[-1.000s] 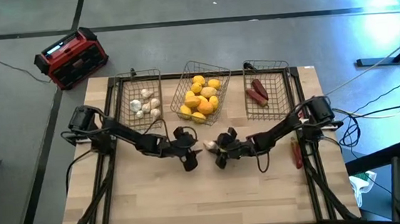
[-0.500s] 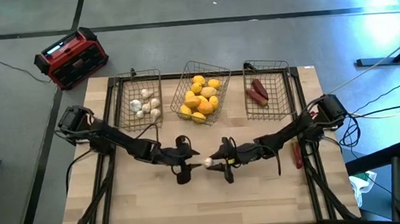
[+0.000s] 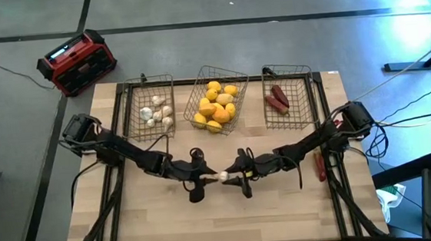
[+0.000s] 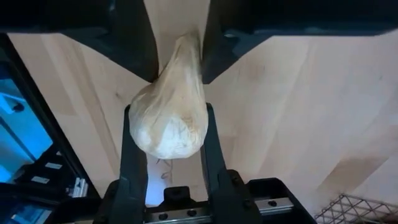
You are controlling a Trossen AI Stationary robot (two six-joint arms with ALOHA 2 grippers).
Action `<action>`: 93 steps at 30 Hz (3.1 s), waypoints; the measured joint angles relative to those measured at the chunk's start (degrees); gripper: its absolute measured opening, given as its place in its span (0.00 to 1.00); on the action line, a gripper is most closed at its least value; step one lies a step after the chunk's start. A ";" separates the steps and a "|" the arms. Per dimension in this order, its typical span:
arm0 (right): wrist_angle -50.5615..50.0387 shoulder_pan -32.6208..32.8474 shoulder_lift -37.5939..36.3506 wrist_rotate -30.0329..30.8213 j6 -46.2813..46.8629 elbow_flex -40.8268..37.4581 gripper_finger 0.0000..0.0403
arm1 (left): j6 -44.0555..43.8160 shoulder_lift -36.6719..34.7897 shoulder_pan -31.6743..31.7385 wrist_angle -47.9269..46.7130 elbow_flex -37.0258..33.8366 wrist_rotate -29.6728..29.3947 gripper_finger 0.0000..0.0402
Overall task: Sort produce into baskets
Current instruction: Put the garlic into the left wire basket
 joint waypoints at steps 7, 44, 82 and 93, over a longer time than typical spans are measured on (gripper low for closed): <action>0.04 0.01 0.02 -1.14 0.00 0.00 0.39 | 0.71 -0.01 0.05 -0.03 0.00 0.92 0.12; -13.87 -0.05 -3.69 -1.60 1.73 -0.02 0.75 | -12.28 -30.12 3.70 -84.66 22.09 -20.47 0.09; -13.18 -0.05 -3.67 -1.10 3.28 -0.02 0.75 | 5.65 -6.02 59.91 -98.15 29.44 -3.98 0.10; -13.20 -0.03 -3.65 1.16 3.28 -0.02 0.75 | 6.92 -0.30 63.63 -97.40 25.08 -4.75 0.16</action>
